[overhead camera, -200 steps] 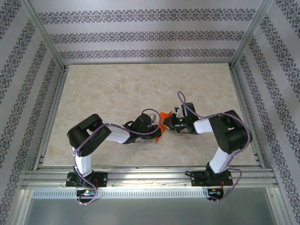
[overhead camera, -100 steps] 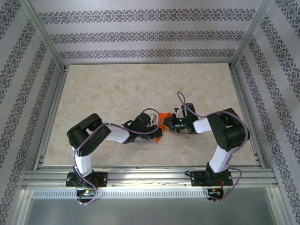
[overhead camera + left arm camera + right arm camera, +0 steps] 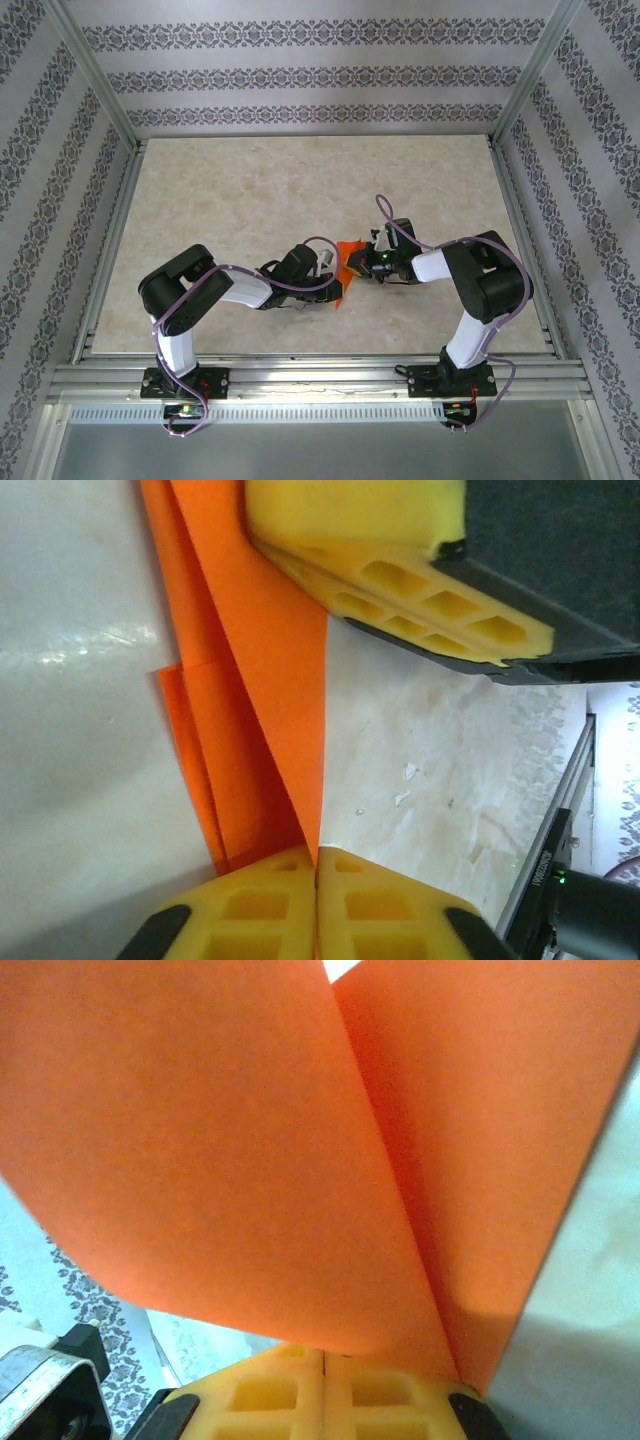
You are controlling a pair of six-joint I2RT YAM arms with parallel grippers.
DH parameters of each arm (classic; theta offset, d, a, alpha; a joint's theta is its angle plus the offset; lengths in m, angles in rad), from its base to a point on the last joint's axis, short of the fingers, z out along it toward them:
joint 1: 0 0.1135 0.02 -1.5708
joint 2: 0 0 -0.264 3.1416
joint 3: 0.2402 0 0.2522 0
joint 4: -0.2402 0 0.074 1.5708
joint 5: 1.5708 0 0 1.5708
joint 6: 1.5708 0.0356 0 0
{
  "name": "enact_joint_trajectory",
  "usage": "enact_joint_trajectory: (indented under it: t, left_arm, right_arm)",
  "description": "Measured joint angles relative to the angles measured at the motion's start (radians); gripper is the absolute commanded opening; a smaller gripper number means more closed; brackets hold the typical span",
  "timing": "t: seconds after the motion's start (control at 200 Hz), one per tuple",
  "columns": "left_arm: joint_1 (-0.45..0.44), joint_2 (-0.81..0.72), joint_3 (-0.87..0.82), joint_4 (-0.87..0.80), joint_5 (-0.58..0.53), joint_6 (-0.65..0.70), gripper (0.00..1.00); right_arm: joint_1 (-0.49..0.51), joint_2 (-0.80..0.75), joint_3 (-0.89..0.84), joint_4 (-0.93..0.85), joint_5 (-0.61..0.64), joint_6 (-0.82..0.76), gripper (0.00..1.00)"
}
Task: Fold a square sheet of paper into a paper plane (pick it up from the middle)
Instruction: Fold the wing for the fifth time at the center of the table.
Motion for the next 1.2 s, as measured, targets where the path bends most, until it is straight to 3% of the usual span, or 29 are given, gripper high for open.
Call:
enact_joint_trajectory:
  t: [0.09, 0.325, 0.535, 0.749, 0.864, 1.014, 1.199]
  left_arm:
    - [-0.001, -0.015, 0.0, -0.025, 0.003, 0.007, 0.21]
    - [-0.002, -0.042, 0.037, -0.166, 0.0, 0.082, 0.21]
    - [-0.002, -0.042, 0.069, -0.262, -0.014, 0.134, 0.11]
    - [-0.002, -0.042, 0.067, -0.265, -0.021, 0.14, 0.07]
    - [-0.002, -0.044, 0.055, -0.244, -0.021, 0.132, 0.15]
    - [-0.002, -0.062, 0.031, -0.22, -0.007, 0.124, 0.18]
    - [-0.002, -0.077, 0.004, -0.219, 0.006, 0.122, 0.09]
  right_arm:
    - [0.001, 0.0, 0.002, -0.004, 0.002, -0.002, 0.0]
    - [0.008, 0.0, 0.004, -0.004, 0.008, -0.002, 0.0]
    - [0.015, 0.0, 0.011, -0.012, 0.018, -0.001, 0.0]
    - [0.015, 0.0, 0.011, -0.012, 0.019, -0.001, 0.0]
    - [0.015, 0.0, 0.011, -0.012, 0.019, -0.001, 0.0]
    - [0.015, 0.0, 0.011, -0.012, 0.019, -0.001, 0.0]
    - [0.015, 0.0, 0.011, -0.013, 0.019, -0.001, 0.0]
